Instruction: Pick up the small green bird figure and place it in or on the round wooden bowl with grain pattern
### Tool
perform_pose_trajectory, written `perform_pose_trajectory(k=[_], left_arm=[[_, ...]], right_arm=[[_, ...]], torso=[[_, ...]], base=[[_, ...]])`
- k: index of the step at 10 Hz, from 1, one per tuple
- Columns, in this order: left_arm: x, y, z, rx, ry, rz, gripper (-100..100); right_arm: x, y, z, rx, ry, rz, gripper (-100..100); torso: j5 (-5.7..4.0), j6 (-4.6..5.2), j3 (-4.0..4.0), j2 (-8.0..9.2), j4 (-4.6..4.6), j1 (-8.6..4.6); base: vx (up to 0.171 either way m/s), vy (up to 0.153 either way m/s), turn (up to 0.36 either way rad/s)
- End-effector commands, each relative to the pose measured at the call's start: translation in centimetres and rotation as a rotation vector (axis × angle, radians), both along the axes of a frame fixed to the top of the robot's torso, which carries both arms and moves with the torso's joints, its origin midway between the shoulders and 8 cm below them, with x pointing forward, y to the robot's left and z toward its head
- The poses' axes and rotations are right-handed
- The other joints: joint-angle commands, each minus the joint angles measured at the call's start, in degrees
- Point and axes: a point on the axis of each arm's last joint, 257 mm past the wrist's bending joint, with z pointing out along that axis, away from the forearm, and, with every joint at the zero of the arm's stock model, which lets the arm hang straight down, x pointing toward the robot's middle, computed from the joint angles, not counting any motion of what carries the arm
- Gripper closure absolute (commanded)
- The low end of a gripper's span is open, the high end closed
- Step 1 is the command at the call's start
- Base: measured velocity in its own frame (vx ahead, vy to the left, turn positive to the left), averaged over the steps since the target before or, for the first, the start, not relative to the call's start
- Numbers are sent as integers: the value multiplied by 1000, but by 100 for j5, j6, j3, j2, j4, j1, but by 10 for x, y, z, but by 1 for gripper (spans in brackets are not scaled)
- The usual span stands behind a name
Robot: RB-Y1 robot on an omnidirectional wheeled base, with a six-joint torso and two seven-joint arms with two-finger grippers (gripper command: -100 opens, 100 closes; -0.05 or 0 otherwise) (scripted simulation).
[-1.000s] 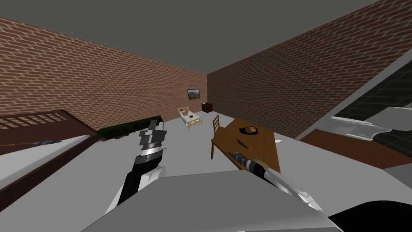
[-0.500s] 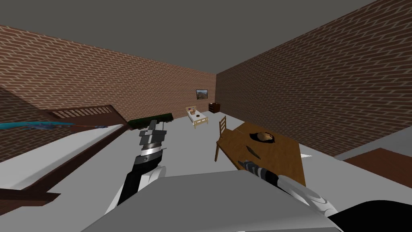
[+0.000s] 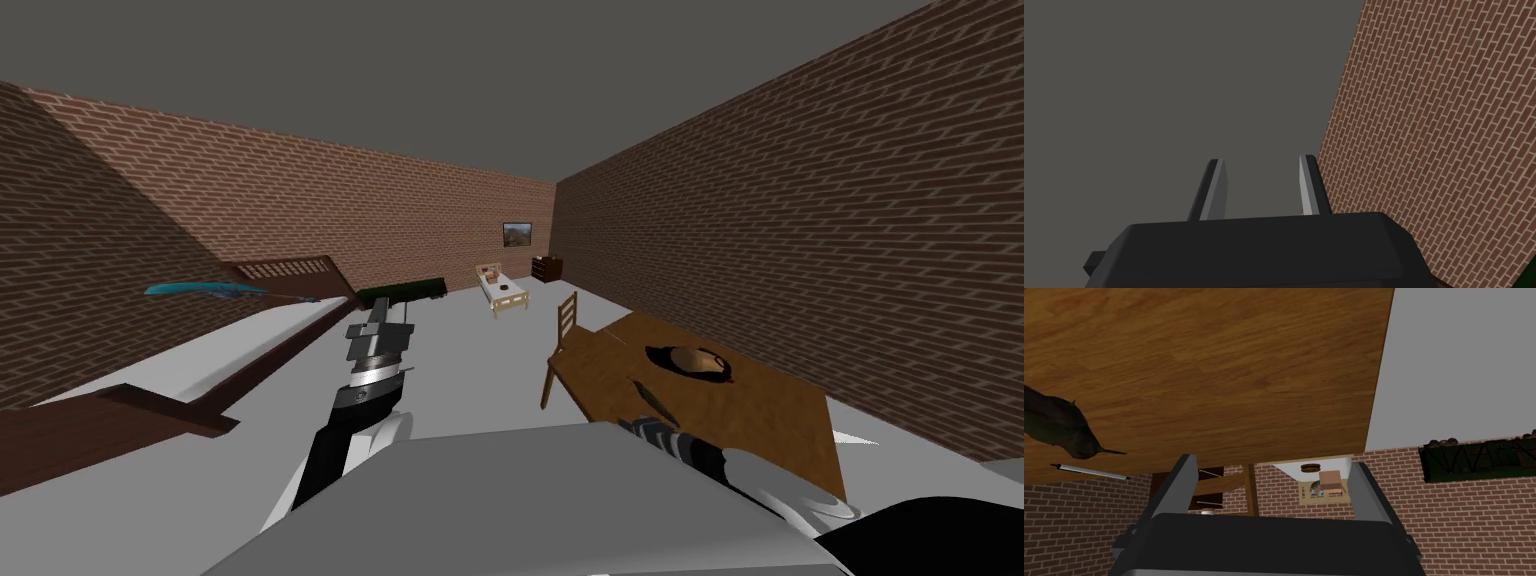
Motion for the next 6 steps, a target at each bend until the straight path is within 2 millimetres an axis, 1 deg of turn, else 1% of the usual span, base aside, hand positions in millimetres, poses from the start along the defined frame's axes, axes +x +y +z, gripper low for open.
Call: perform_pose_trajectory(k=[1, 2, 3, 4, 5, 6], left_arm=[[0, 0, 0, 0, 0, 0, 0], [0, 0, 0, 0, 0, 0, 0], [0, 0, 0, 0, 0, 0, 0], [0, 0, 0, 0, 0, 0, 0], [0, 0, 0, 0, 0, 0, 0], [0, 0, 0, 0, 0, 0, 0]], right_arm=[[-16, -17, -8, -36, 30, -14, -100], [-35, -44, -13, -90, 76, -21, -100], [-55, -67, -15, -137, 119, -27, -100], [-62, -77, -17, -152, 133, -40, -100], [-81, -98, -18, -194, 175, -47, -100], [-85, -103, -18, -202, 183, -54, -100]], torso=[[0, 0, 0, 0, 0, 0], [-3, 9, 1, 3, -1, 0], [-2, 4, 2, 5, 0, 0], [-2, 1, -2, -3, -1, -6], [-3, 9, -2, -2, -1, -6], [-2, 4, -1, -1, -1, 0]], base=[[56, -33, 144], [49, -30, 222], [75, -46, 410], [65, -52, 165], [57, -32, 244], [50, -30, 124]])
